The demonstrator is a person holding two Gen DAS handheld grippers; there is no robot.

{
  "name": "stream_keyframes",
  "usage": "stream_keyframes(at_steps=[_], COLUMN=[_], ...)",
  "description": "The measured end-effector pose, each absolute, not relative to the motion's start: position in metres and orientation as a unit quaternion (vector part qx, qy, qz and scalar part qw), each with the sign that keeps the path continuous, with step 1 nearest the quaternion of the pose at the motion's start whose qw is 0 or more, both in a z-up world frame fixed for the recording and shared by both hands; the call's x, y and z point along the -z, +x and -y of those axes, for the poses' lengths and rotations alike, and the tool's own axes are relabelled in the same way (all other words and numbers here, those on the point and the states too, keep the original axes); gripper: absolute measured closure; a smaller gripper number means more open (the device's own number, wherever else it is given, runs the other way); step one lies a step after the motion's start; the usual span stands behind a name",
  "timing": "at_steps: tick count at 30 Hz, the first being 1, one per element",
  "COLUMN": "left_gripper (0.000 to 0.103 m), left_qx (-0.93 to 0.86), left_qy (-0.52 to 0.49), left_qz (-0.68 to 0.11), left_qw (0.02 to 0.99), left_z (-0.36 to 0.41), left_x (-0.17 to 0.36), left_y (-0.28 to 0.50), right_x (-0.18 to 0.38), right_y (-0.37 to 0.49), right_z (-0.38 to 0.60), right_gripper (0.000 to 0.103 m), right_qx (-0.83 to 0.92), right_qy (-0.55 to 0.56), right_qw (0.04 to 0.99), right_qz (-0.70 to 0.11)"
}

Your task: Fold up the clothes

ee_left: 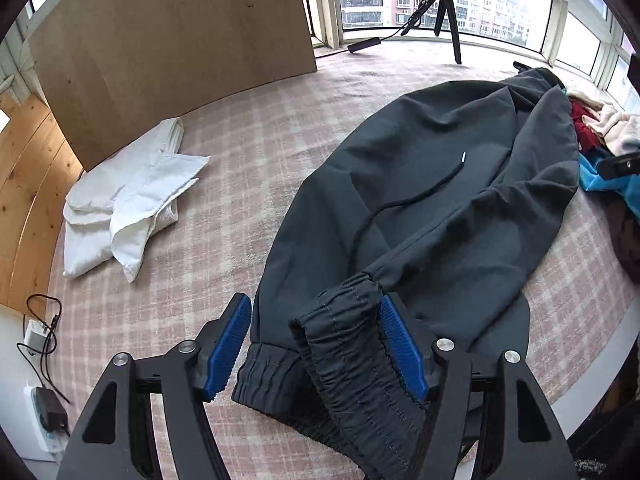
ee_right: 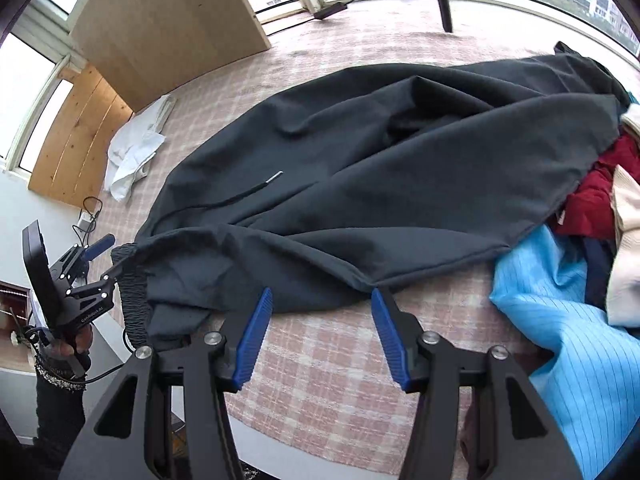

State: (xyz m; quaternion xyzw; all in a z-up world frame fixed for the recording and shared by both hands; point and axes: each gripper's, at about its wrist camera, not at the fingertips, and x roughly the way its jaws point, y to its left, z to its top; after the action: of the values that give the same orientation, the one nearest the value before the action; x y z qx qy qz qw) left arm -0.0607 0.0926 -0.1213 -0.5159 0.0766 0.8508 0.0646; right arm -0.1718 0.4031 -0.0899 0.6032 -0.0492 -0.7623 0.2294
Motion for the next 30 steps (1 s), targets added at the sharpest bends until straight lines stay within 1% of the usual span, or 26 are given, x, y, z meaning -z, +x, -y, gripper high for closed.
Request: stream_keyframes(at_steps=[1,2,3,4,6,8,10,11,13,14,16,18,19,20,22,23,26,27,30], left_gripper=[0.039,0.051,0.071,0.073,0.087,0.093,0.093,0.092,0.087,0.084,0.082,0.059,0.055,0.052,0.051,0.051,0.05,0.048,0.046], left_qx=[-0.844,-0.837,-0.829,-0.826,-0.824,-0.815,-0.789,-0.775,-0.747,-0.745,-0.761,-0.783,-0.793,-0.803,-0.818,-0.819,-0.809,-0.806,-0.797], left_qy=[-0.525,-0.536,-0.547,-0.552,-0.553,-0.553,-0.558,-0.565,-0.581,-0.586,-0.587,-0.585,-0.582,-0.578,-0.571,-0.571,-0.58,-0.583,-0.596], left_qz=[-0.068,-0.067,-0.07,-0.068,-0.045,0.026,0.102,0.106,0.078,0.047,0.02,0.048,0.067,0.069,0.05,0.048,0.099,0.102,0.097], left_qw=[0.081,0.089,0.092,0.096,0.115,0.17,0.233,0.262,0.315,0.316,0.276,0.206,0.169,0.128,0.046,0.023,0.015,0.015,0.014], left_z=[-0.093,-0.095,-0.097,-0.098,-0.099,-0.098,-0.106,-0.117,-0.145,-0.154,-0.146,-0.115,-0.097,-0.081,-0.054,-0.042,-0.015,-0.011,-0.013], left_x=[0.126,0.131,0.136,0.137,0.13,0.114,0.099,0.093,0.085,0.082,0.079,0.08,0.08,0.084,0.094,0.1,0.118,0.125,0.144], left_y=[-0.064,-0.066,-0.067,-0.065,-0.056,-0.036,-0.008,0.009,0.049,0.064,0.074,0.063,0.055,0.045,0.025,0.015,-0.009,-0.016,-0.032], right_x=[0.09,0.091,0.092,0.092,0.093,0.094,0.096,0.096,0.098,0.1,0.102,0.105,0.106,0.107,0.108,0.109,0.108,0.107,0.106], right_y=[-0.172,-0.173,-0.173,-0.174,-0.175,-0.176,-0.177,-0.178,-0.182,-0.184,-0.189,-0.192,-0.191,-0.189,-0.183,-0.179,-0.16,-0.152,-0.128], right_z=[-0.406,-0.409,-0.412,-0.415,-0.421,-0.427,-0.433,-0.436,-0.433,-0.432,-0.428,-0.423,-0.419,-0.414,-0.403,-0.397,-0.372,-0.361,-0.333], right_gripper=[0.052,0.052,0.052,0.052,0.052,0.052,0.052,0.052,0.052,0.052,0.052,0.052,0.052,0.052,0.052,0.051,0.051,0.051,0.051], right_qx=[0.763,0.763,0.764,0.764,0.765,0.766,0.766,0.767,0.765,0.764,0.763,0.76,0.757,0.754,0.749,0.746,0.733,0.724,0.709], right_qy=[0.604,0.604,0.604,0.605,0.605,0.606,0.606,0.607,0.608,0.608,0.609,0.611,0.613,0.614,0.616,0.617,0.616,0.617,0.613], right_qw=[0.227,0.224,0.221,0.218,0.212,0.206,0.201,0.198,0.201,0.203,0.208,0.213,0.219,0.226,0.24,0.247,0.287,0.307,0.349], right_qz=[0.051,0.053,0.055,0.057,0.061,0.065,0.069,0.071,0.068,0.066,0.062,0.059,0.057,0.054,0.047,0.042,0.026,0.017,-0.013])
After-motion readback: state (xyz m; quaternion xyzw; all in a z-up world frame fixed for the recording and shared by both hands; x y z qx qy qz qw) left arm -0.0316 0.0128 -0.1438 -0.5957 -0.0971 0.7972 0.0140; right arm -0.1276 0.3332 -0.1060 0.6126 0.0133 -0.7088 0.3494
